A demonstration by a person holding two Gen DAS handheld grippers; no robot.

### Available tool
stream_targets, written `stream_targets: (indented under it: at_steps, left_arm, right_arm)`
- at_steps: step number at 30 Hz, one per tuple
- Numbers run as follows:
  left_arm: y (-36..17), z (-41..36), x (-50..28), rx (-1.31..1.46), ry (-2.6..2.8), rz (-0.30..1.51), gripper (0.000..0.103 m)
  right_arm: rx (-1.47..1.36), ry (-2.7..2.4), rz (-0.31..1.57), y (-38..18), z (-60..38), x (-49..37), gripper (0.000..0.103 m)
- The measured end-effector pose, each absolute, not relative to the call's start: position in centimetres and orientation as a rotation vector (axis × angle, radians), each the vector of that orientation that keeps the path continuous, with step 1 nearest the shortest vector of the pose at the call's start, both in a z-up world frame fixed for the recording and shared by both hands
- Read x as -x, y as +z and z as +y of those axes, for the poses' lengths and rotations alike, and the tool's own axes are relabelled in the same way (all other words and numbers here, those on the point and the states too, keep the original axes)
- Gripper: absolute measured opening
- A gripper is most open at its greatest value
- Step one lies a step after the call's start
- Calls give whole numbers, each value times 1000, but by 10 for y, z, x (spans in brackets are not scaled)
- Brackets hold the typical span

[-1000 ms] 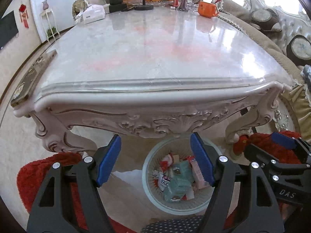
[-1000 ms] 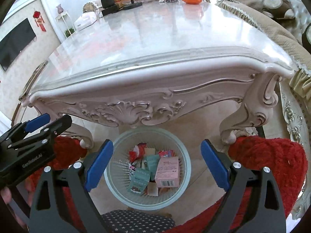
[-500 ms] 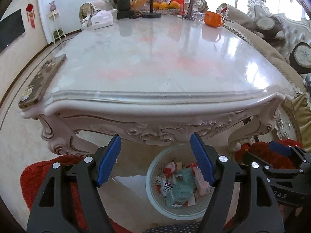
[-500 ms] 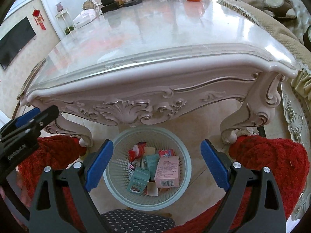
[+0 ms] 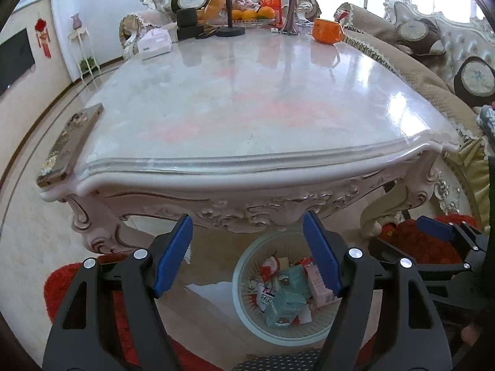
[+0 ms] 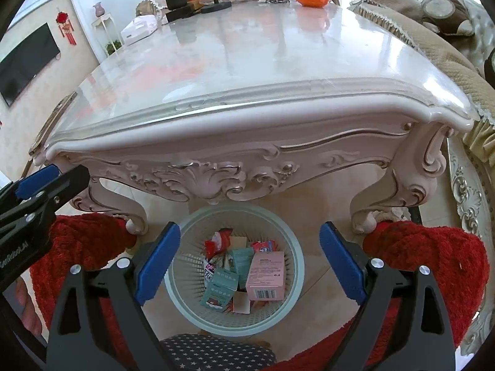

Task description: Collect trash

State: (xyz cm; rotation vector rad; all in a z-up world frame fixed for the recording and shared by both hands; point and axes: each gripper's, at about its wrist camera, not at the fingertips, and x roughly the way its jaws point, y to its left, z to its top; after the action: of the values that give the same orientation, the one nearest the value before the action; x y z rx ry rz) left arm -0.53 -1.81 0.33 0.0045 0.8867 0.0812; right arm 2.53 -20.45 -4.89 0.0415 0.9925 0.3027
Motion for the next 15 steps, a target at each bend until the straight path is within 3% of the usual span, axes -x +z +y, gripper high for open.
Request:
stream_targets:
  at_steps: [15]
  left_arm:
    - [5,-30,8,-58,-6,893,72]
  right_arm:
    - [-17,305,1007,-54,-204,-29,87]
